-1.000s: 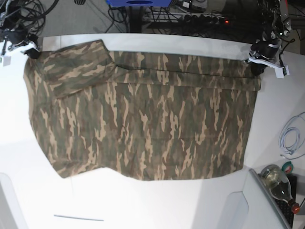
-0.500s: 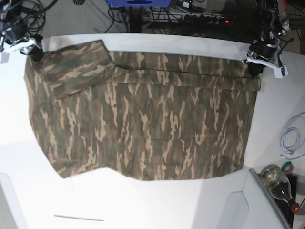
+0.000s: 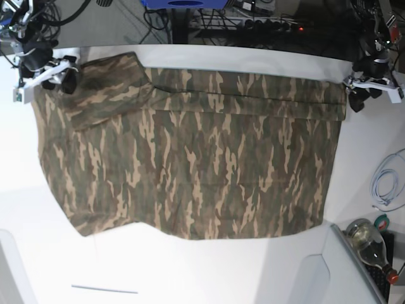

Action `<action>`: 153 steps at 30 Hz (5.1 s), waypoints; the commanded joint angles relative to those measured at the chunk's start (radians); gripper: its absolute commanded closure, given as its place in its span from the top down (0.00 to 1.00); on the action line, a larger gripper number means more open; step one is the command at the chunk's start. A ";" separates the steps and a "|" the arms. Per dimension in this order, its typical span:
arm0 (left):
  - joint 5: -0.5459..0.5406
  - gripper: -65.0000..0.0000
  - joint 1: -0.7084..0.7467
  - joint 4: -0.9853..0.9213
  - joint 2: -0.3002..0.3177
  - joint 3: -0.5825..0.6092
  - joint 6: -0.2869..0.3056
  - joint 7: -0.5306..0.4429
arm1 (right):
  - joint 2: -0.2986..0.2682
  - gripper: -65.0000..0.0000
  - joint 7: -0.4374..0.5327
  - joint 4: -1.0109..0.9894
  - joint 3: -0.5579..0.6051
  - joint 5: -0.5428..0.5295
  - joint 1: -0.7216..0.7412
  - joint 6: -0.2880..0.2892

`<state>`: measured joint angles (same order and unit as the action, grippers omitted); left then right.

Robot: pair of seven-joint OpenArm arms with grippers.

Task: Layout the t-shirt on the table in an organized manner, then fold the t-shirt properly
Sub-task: 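Release the edge and reposition the right gripper along the shirt side, then grasp the folded edge corners with both grippers and pull them apart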

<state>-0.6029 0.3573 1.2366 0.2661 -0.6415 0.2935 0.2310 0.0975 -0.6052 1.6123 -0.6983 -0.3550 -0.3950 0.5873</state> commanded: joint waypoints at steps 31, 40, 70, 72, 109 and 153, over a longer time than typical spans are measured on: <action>-0.009 0.69 0.012 0.015 0.017 -0.041 0.013 -0.022 | 0.018 0.00 -0.117 0.066 0.009 0.006 0.066 0.000; -0.009 0.69 0.013 0.015 0.019 -0.041 0.013 -0.022 | 0.015 0.00 -0.223 0.062 0.010 0.006 0.202 0.000; -0.007 0.69 0.019 0.012 0.022 -0.048 0.013 -0.022 | -0.038 0.00 -0.078 -0.395 0.102 0.006 0.565 -0.142; -0.007 0.69 0.019 0.010 0.023 -0.048 0.013 -0.022 | -0.043 0.01 -0.069 -0.422 0.102 0.006 0.569 -0.142; -0.005 0.00 -0.068 -0.126 0.008 0.185 0.008 -0.028 | -0.130 0.00 0.080 -0.363 0.004 0.004 0.222 -0.140; 0.214 0.00 -0.123 -0.082 0.014 0.188 0.011 0.000 | -0.075 0.00 0.017 -0.220 -0.004 0.268 0.152 -0.227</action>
<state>-0.3820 0.2359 1.1397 0.2710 -0.4469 0.2962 0.2497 0.0246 -0.5587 1.3849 -0.7006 -0.0967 -0.2424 0.3614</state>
